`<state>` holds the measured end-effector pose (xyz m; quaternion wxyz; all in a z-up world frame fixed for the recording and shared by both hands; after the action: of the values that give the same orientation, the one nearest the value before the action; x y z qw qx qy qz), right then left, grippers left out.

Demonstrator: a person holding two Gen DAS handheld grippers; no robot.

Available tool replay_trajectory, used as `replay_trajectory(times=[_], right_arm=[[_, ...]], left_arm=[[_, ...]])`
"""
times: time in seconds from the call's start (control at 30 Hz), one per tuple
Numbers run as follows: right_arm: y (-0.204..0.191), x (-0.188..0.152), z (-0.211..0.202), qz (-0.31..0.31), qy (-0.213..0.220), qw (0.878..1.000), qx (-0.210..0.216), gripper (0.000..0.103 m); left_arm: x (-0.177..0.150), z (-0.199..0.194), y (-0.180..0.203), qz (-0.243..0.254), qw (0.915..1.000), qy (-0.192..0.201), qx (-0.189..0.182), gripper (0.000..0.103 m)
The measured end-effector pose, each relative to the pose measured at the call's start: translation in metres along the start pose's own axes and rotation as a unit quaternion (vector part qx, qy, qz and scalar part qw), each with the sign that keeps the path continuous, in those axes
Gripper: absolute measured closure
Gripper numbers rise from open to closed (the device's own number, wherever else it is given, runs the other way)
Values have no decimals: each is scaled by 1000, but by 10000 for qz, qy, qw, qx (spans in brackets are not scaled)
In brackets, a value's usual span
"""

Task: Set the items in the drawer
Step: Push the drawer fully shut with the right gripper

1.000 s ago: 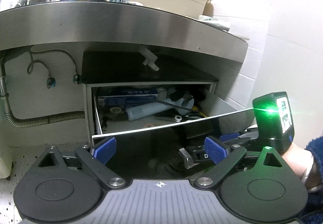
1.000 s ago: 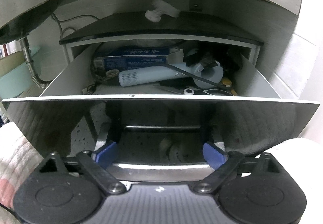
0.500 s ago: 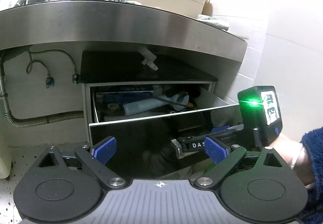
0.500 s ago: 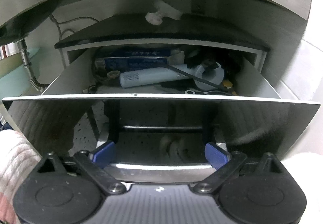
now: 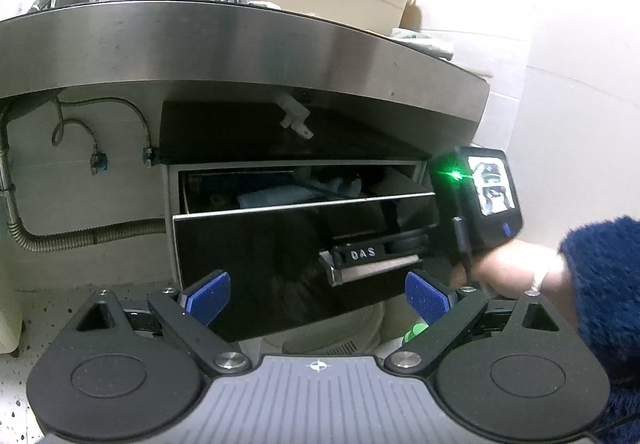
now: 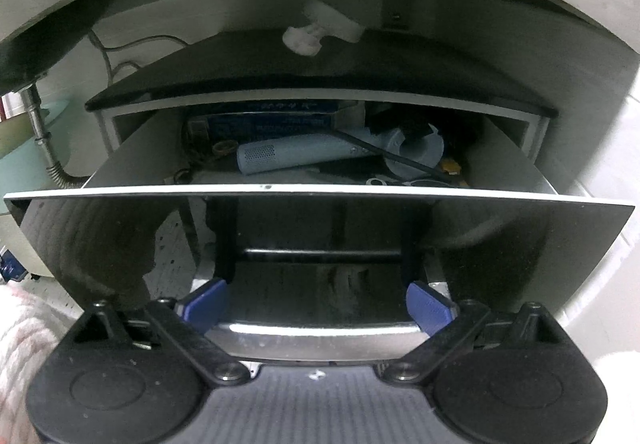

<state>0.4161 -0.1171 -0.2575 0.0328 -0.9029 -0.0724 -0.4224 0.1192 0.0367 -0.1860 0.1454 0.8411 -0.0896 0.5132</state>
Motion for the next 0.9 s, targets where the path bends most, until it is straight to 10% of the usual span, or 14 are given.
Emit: replay_trajectory(times=[0.9], right_arm=[[-1, -20, -26, 1, -13, 10000, -10, 6]], left_arm=[[0, -9, -1, -42, 9997, 219, -66, 8]])
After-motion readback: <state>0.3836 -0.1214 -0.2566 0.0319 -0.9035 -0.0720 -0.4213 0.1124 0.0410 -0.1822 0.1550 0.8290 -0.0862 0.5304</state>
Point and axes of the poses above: each gripper's, at about its wrist camera, not at the fingertips, and z roughly the way its jaws point, y to its right, x to its top, the point moved 3 cm from there along z, roughly the way its jaws point
